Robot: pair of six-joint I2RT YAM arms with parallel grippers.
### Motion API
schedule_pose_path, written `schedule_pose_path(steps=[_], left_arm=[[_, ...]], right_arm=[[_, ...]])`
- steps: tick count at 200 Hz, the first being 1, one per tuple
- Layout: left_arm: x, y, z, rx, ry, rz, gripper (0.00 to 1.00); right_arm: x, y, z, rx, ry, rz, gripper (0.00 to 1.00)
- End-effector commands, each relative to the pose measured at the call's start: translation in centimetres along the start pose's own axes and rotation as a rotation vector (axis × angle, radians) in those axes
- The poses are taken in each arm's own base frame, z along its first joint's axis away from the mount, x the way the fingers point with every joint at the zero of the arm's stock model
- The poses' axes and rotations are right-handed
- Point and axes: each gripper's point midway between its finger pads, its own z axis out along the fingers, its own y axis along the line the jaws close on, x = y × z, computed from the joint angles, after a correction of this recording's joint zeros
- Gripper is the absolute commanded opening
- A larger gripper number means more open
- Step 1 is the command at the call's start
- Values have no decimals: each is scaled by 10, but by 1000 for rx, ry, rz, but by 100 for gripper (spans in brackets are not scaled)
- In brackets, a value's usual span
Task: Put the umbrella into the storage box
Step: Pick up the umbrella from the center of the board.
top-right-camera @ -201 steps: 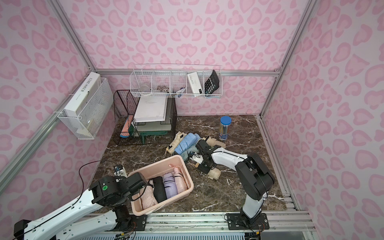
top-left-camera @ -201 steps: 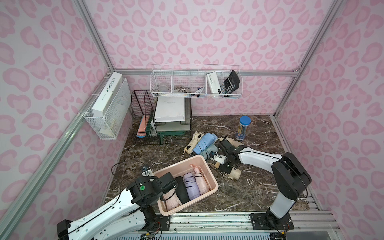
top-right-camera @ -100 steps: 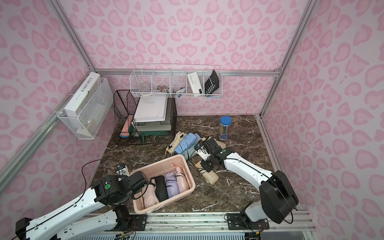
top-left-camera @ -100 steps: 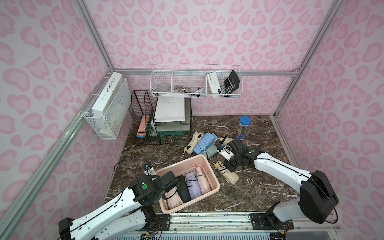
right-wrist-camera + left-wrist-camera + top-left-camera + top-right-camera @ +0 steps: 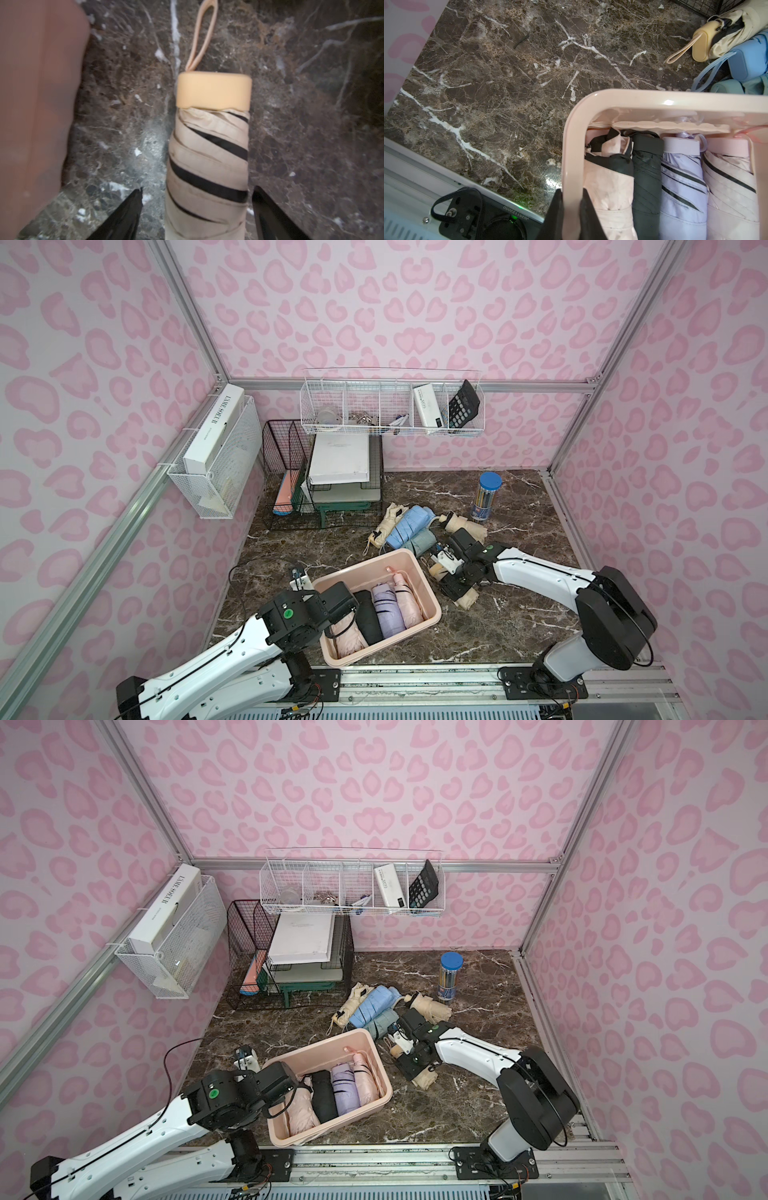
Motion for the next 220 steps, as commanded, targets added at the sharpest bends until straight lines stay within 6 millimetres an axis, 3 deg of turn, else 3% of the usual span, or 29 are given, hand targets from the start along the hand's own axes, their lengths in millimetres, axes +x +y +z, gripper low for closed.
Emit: schedule_pose_path(steps=[1,57,94,143,184,220], left_arm=[[-10,-4,-2,16,-51,-8,1],[-10,-4,-1,14,-49,-8,1],[-9,-5,-1,11,-47,-5,1],[-9,-6,0,11,-46,-5,1],[-10,-6,-2,16,-51,-4,1],[-11,-8,-2,19,-52,-1,1]], right_arm=[[8,-8,4,53,48,18,76],[6,-4,16,25,76,27,75],[18,-3,28,23,150,33,69],[23,2,33,17,199,26,49],[15,4,22,9,160,31,30],[14,6,13,5,128,46,21]])
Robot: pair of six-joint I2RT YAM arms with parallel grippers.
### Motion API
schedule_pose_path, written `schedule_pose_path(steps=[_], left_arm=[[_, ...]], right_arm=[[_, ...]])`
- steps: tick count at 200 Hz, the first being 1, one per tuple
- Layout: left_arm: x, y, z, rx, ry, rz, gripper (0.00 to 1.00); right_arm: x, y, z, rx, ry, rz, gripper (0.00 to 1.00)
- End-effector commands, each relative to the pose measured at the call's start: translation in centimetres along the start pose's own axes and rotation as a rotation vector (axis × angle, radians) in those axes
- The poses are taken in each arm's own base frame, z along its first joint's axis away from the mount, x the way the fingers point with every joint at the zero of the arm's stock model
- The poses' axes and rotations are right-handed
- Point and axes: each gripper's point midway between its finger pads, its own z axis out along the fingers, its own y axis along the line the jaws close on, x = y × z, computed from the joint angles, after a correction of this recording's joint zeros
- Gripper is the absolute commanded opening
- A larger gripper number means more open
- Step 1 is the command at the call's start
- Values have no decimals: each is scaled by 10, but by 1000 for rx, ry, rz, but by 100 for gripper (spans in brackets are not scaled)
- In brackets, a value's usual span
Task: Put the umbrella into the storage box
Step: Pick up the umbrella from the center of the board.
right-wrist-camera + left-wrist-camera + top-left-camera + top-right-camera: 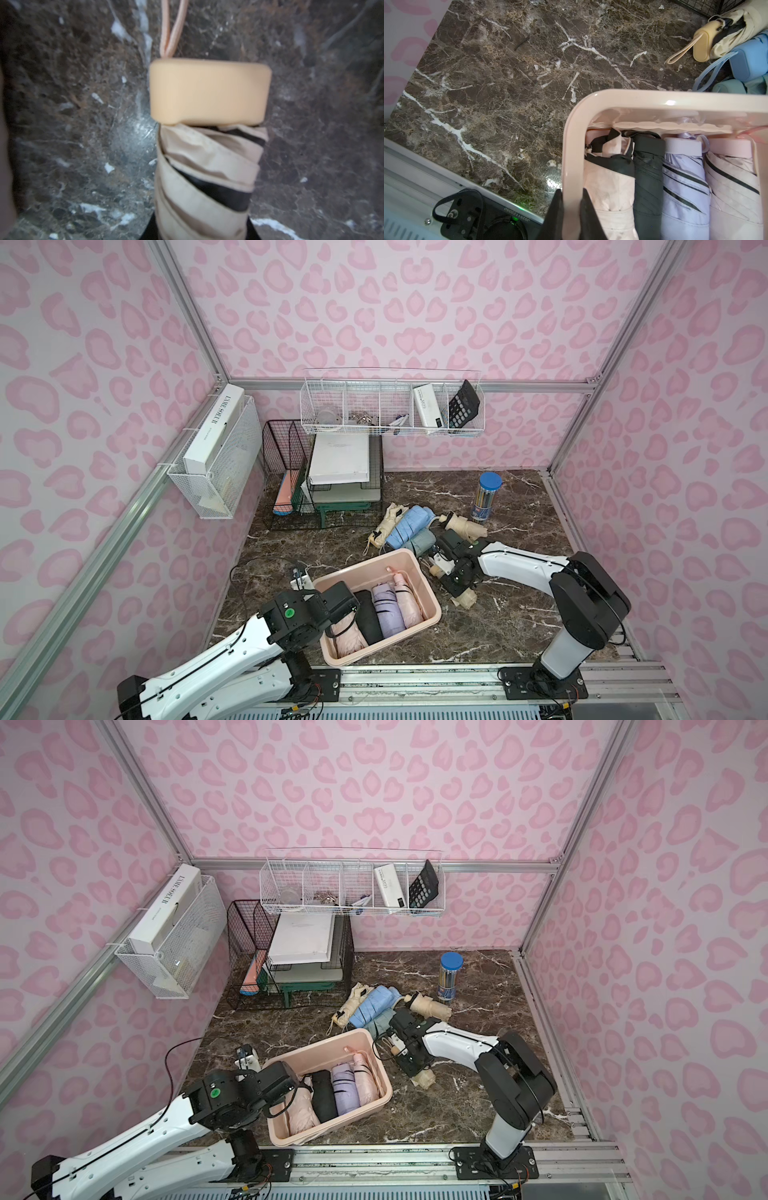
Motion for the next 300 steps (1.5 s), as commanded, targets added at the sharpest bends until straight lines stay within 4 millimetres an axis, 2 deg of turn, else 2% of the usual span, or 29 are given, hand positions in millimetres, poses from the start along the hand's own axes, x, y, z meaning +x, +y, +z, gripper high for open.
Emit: schedule_pose_path(steps=[1,54,110,141,166,205,225,266,300], left_arm=[[-10,-7,-3,27,-46,-7,1],[-11,-11,-4,45,-48,-2,1],[-11,-22,-5,70,-36,6,0],[-10,-32,-6,90,-19,11,0],[-14,-43,-11,117,-19,13,0],[-17,-64,-12,155,-18,19,0],[-13,-77,-8,174,3,21,0],[-6,-112,1,223,31,-7,0],[-7,-145,1,268,7,-49,0]], right_arm=[[6,4,-5,-18,4,17,21],[9,4,-19,-12,-53,50,11],[-5,-2,-58,-1,-158,101,3],[-8,-8,-95,21,-203,182,0],[-13,-10,-136,21,-282,224,0],[-26,-4,-201,-31,-435,255,0],[-31,2,-223,-76,-477,269,0],[-38,19,-240,-173,-506,277,0],[-43,46,-231,-271,-488,269,0]])
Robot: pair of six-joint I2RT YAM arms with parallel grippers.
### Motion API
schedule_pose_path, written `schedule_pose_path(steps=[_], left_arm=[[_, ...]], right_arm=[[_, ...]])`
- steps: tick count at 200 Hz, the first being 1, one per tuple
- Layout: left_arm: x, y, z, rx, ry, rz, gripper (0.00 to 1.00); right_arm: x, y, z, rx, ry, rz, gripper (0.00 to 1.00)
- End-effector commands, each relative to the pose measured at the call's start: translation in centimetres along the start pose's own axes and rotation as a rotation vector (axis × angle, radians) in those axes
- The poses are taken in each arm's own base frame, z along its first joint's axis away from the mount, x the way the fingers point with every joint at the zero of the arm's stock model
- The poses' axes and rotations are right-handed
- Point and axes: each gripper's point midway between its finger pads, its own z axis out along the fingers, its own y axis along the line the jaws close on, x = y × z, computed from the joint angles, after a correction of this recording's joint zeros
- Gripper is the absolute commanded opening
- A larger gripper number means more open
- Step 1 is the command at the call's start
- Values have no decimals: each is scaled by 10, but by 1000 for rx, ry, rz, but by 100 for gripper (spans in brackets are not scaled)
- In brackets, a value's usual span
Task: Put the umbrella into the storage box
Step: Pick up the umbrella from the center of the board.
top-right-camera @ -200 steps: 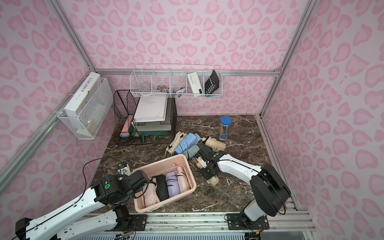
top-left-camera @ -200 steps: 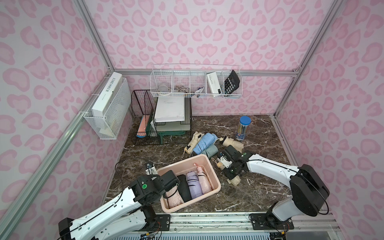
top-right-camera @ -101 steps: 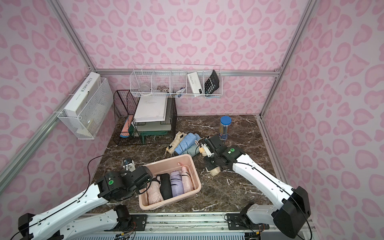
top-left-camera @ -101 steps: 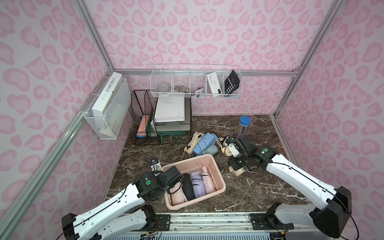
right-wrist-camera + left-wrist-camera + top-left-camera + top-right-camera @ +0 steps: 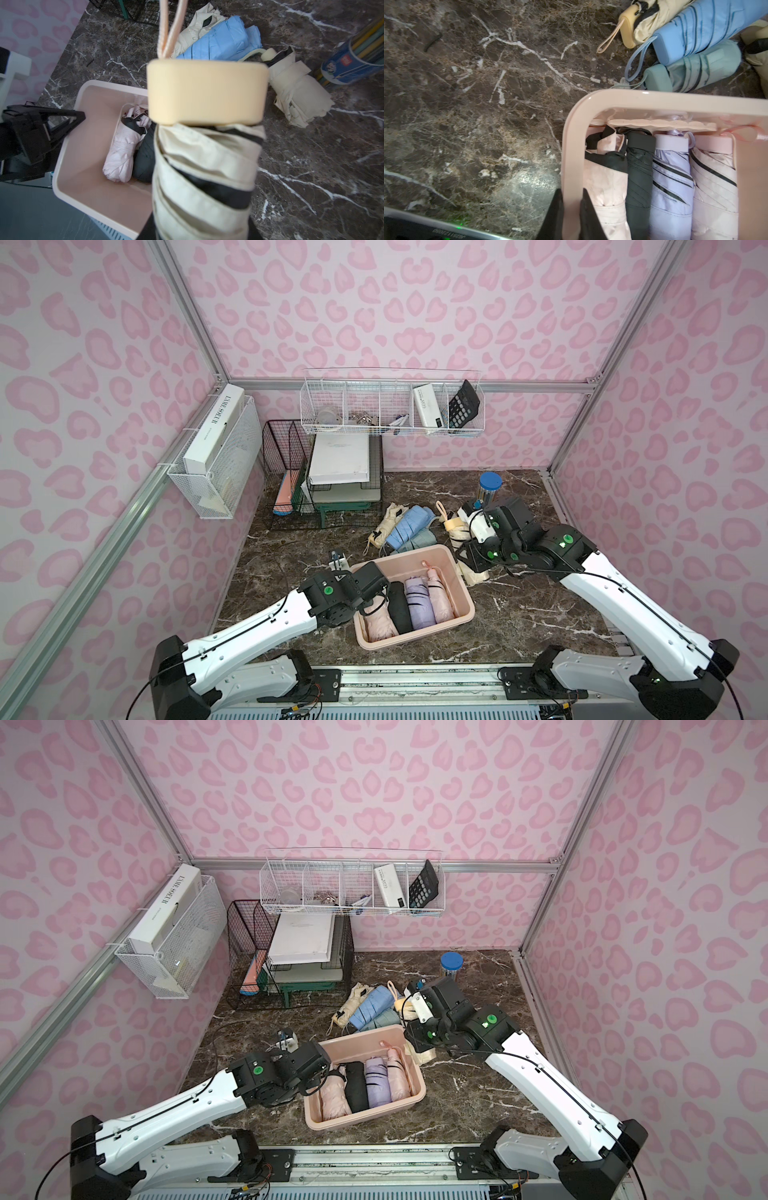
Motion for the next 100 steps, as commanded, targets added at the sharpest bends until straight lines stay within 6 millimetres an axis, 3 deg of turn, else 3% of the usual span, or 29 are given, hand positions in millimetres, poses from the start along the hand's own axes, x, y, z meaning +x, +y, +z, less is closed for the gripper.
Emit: schedule_pose_path(steps=[1,53,100], left_arm=[[-15,-40,-2,118,-61,-95,0],[-4,-91,12,189,-32,-99,2],[8,-101,21,191,8,-75,24]], right_arm=[[1,21,7,-88,6,28,0],[12,35,27,-139,35,40,0],[23,31,40,-129,76,42,0]])
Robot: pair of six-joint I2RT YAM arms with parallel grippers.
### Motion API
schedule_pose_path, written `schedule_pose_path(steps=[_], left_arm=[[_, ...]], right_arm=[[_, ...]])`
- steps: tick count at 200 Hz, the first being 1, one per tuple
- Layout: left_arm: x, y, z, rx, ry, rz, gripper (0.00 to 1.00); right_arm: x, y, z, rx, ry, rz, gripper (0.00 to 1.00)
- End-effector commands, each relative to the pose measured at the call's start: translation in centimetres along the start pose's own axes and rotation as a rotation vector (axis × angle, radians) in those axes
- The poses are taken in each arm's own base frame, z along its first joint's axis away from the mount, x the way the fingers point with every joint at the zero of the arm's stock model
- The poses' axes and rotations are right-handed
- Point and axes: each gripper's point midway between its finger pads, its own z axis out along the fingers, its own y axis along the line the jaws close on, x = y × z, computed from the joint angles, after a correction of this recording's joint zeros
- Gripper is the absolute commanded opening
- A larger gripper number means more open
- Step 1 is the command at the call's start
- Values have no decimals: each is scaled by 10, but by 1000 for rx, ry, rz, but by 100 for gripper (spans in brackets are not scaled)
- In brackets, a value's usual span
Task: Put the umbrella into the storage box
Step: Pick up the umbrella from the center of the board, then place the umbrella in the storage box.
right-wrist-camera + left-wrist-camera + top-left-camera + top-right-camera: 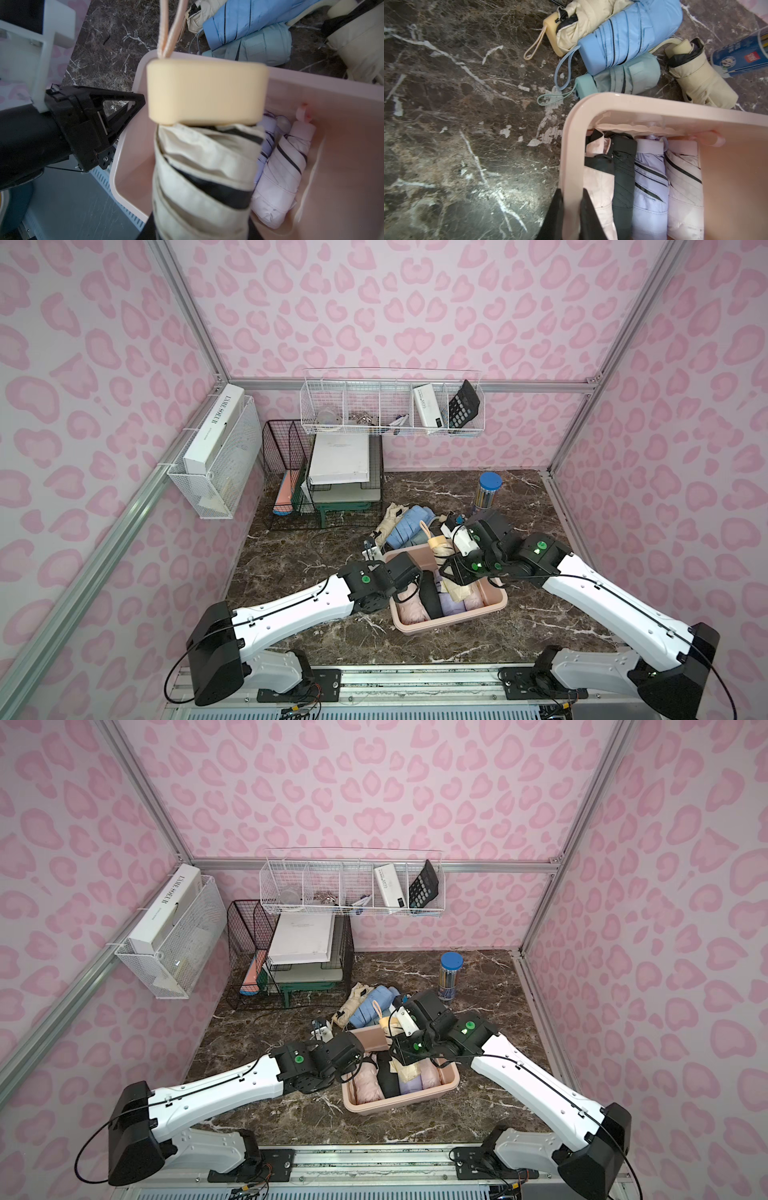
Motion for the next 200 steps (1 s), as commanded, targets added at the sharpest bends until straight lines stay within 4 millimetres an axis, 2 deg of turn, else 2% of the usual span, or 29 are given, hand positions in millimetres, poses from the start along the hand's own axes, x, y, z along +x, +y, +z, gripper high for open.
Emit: schedule_pose_path(steps=[1,51,70,84,115,135,157,200], left_arm=[[6,-10,3,40,29,-23,24],[-3,12,-16,24,-2,11,60],[-12,22,-28,23,-33,20,76],[-22,29,-39,21,-74,25,83],[-47,31,-56,45,-148,88,86],[-58,30,-58,39,-123,116,86],[-70,26,-58,43,-89,136,86],[-87,25,-58,45,-128,132,87]], right_arm=[[-8,7,2,-32,-25,2,0],[-4,22,10,-101,-6,10,0],[2,27,15,-124,5,26,0],[5,28,21,-130,15,43,0],[-4,27,27,-117,-20,54,0],[-5,24,34,-104,-17,43,0],[5,18,43,-77,41,42,0],[31,-16,63,69,118,39,0]])
